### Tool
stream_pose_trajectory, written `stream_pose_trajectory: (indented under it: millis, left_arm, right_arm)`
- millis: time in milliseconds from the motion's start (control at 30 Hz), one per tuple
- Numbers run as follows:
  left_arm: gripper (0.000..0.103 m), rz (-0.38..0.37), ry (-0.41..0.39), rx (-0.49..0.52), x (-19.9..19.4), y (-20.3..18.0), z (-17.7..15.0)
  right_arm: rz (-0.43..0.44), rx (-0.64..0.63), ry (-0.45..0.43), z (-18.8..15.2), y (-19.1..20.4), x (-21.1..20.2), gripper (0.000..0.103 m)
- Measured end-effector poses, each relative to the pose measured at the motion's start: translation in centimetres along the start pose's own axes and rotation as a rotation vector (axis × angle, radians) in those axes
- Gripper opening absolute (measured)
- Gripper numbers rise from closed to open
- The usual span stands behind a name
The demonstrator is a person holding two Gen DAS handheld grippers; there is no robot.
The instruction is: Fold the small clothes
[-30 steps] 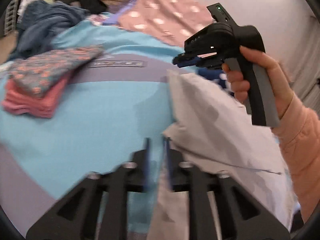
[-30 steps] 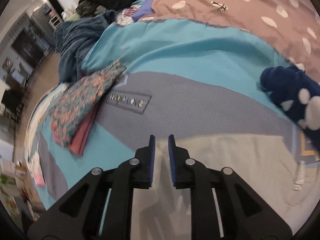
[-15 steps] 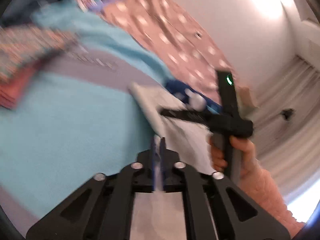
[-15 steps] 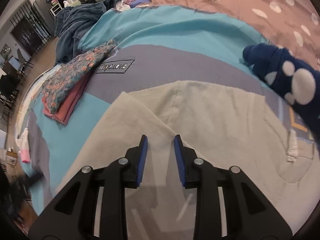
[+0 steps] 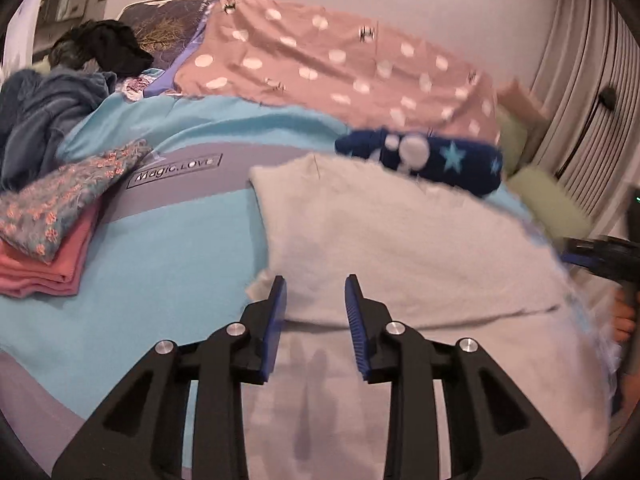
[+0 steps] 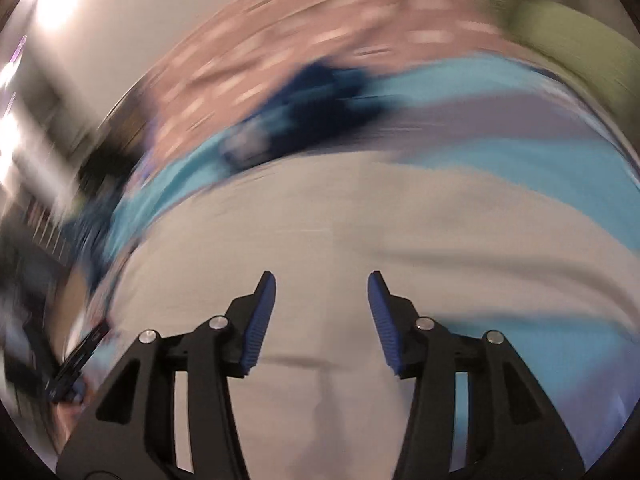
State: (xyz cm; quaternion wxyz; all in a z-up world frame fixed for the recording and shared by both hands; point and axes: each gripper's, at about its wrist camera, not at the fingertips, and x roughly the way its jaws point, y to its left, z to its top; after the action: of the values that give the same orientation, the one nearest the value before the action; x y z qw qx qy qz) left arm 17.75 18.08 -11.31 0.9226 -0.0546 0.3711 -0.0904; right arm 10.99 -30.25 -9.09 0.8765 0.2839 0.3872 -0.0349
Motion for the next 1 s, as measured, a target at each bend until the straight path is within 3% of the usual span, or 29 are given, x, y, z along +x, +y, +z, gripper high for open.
stream_pose_trajectory:
  millis: [100,200,367,467,667,733,767,867,1000]
  left_arm:
    - [0.031,0.001,0.023,-0.008,-0.7,-0.5,0.5]
    - [0.031,0.012,0.034,0.055,-2.0,-4.1,1.1]
    - [0.031,0.025,0.061,0.14,-2.7,-9.7,0.8]
    - [0.038,0.026,0.073,0.174,-2.9,-12.4,0.0]
    - [0.04,0.046,0.119,0.199,-2.3,-15.5,-1.8]
    - [0.04,0.05,0.131,0.184,-1.9,-16.1,-1.9]
    - [0.04,0.049,0.138,0.171,-1.8,-16.2,-1.9]
    - [0.04,0.035,0.154,0.145,-1.2,-16.7,-2.0]
    - [0.04,0.066,0.16,0.192,-0.2,-17.3,-1.9]
  right_arm:
    - [-0.073,0.245,-0.057,-1.8,-9.5,-3.5,0.05]
    - [-0.067,0.522,-0.088,-4.1,-17.8,-5.6,0.051]
    - [-0.036,0.791,-0.113,-6.6,-25.9,-5.9,0.053]
    - [-0.003,0.872,-0.156,-6.5,-29.3,-5.5,0.055]
    - [-0.04,0.887,-0.181,-4.4,-31.8,-3.4,0.056]
    - [-0.06,0.896,-0.2,-3.8,-32.1,-3.0,0.032]
    - [-0.04,0.906,-0.204,-3.6,-32.5,-2.6,0.01]
    - [0.018,0.943,-0.242,-3.8,-32.9,-3.1,0.006]
    - [0.076,0.795,-0.326,-0.5,-28.5,-5.4,0.005]
